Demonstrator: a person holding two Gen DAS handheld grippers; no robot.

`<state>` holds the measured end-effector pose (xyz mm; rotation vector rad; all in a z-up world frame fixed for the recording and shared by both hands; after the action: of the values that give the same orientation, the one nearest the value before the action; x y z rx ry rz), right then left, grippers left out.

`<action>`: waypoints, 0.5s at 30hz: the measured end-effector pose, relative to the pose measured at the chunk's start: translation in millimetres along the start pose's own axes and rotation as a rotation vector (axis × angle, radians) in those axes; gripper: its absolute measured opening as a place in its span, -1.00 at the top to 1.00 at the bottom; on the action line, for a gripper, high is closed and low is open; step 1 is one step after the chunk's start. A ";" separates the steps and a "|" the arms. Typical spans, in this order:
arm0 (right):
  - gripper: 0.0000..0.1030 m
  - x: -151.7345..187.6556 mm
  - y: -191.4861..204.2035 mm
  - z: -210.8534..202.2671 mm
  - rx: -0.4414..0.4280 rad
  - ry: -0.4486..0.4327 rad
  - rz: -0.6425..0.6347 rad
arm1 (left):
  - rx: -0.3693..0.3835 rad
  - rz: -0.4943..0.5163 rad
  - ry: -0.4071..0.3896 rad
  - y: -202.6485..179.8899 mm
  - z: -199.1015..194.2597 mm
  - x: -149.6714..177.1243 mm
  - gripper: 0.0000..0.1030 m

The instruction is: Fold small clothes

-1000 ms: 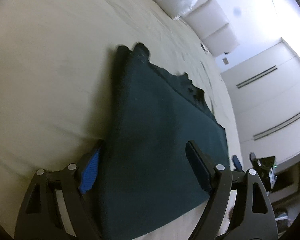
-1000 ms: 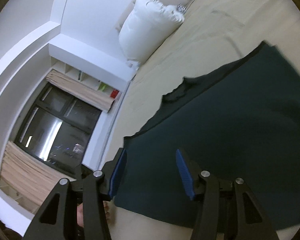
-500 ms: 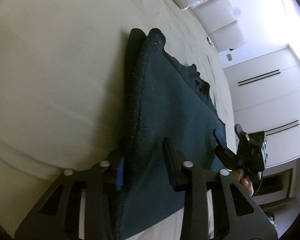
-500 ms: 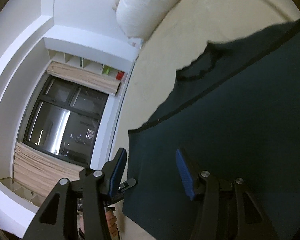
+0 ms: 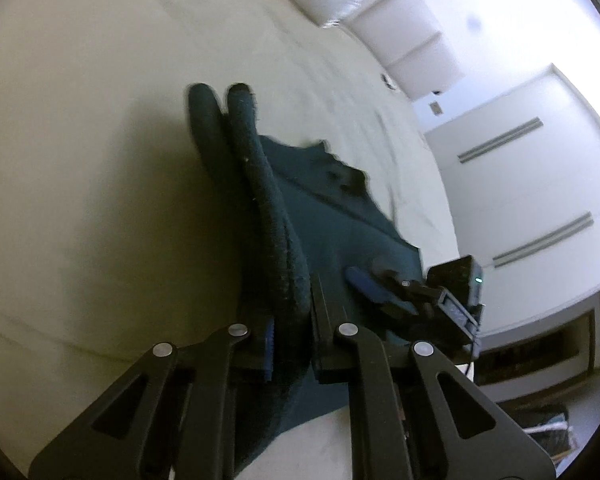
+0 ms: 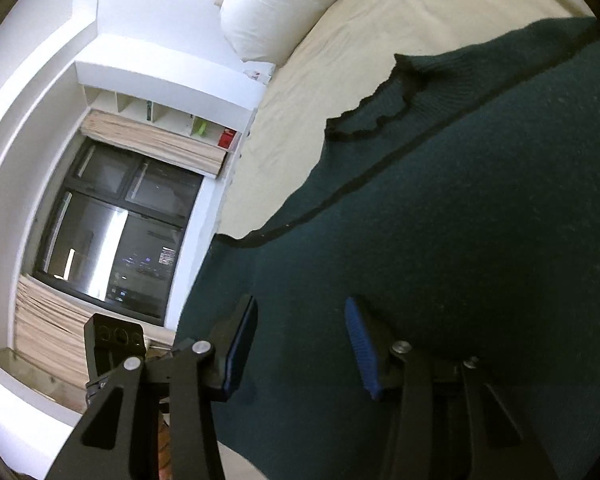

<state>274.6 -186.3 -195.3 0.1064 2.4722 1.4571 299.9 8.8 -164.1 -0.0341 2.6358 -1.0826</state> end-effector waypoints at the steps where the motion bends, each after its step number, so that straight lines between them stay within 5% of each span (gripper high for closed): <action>1: -0.02 -1.5 1.0 -7.2 -0.018 -0.006 0.010 | 0.006 0.016 0.000 -9.4 1.1 -0.4 0.79; 9: -0.38 -21.1 -4.5 -80.3 -0.100 -0.092 0.060 | 0.095 0.161 0.067 -116.9 76.4 13.7 0.79; 15: -0.39 -29.2 -27.4 -90.2 -0.140 -0.084 0.140 | 0.068 0.168 0.131 -123.6 149.0 38.1 0.78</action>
<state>280.6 -282.0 -172.1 0.3123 2.3296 1.6416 293.6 -186.8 -189.0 0.2766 2.6555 -1.1512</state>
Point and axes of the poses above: each gripper's, at about its wrist camera, not at the fingertips, and z roughly the way its jaws point, y to its left, x to its underside, the point moved 9 cm from there along z, roughly the way its jaws point, and after that the axes turned 8 degrees about y, right-handed, at the moved point
